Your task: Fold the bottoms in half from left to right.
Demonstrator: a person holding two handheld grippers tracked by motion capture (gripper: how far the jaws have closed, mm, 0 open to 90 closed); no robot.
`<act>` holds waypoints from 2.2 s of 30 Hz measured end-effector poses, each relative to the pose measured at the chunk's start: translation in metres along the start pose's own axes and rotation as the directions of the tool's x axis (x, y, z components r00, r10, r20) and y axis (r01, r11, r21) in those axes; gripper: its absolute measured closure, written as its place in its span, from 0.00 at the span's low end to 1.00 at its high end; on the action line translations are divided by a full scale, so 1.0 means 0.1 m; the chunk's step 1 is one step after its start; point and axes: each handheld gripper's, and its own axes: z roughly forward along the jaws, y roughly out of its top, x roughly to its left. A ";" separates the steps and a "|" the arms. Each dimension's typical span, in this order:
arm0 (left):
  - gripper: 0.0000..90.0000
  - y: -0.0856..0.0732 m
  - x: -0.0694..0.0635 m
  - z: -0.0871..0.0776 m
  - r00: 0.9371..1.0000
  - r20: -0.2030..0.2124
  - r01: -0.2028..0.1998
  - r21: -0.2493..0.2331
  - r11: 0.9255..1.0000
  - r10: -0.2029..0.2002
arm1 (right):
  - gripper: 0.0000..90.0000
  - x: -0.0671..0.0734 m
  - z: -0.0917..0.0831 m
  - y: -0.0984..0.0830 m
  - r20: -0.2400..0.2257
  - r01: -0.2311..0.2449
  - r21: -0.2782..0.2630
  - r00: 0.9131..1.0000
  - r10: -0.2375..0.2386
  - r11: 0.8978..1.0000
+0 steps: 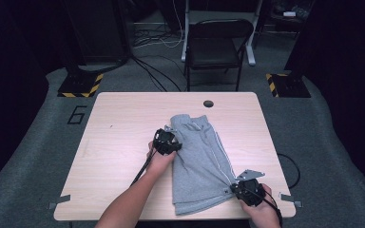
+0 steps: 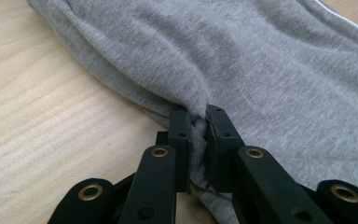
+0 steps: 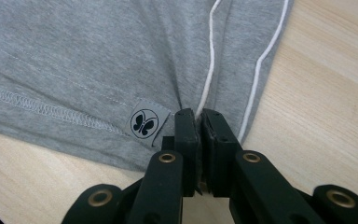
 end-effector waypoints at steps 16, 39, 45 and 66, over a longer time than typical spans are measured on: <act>0.93 -0.02 0.26 -0.21 1.000 -0.026 -0.008 0.023 1.000 0.008 | 0.95 0.35 0.14 0.19 -0.099 0.092 0.007 0.991 -0.091 0.996; 0.92 -0.21 0.68 -0.56 0.998 -0.066 0.025 0.020 0.999 -0.024 | 0.94 0.96 0.39 0.49 -0.182 0.232 -0.066 0.953 -0.241 0.970; 0.86 -0.20 0.62 -0.59 0.998 -0.063 0.023 -0.011 1.000 -0.024 | 0.94 0.89 0.31 0.48 -0.178 0.205 -0.087 0.959 -0.218 0.975; 0.75 -0.30 0.55 -0.60 0.998 -0.058 0.021 -0.016 1.000 -0.021 | 0.94 0.75 0.04 0.44 -0.133 0.128 -0.129 0.980 -0.145 0.983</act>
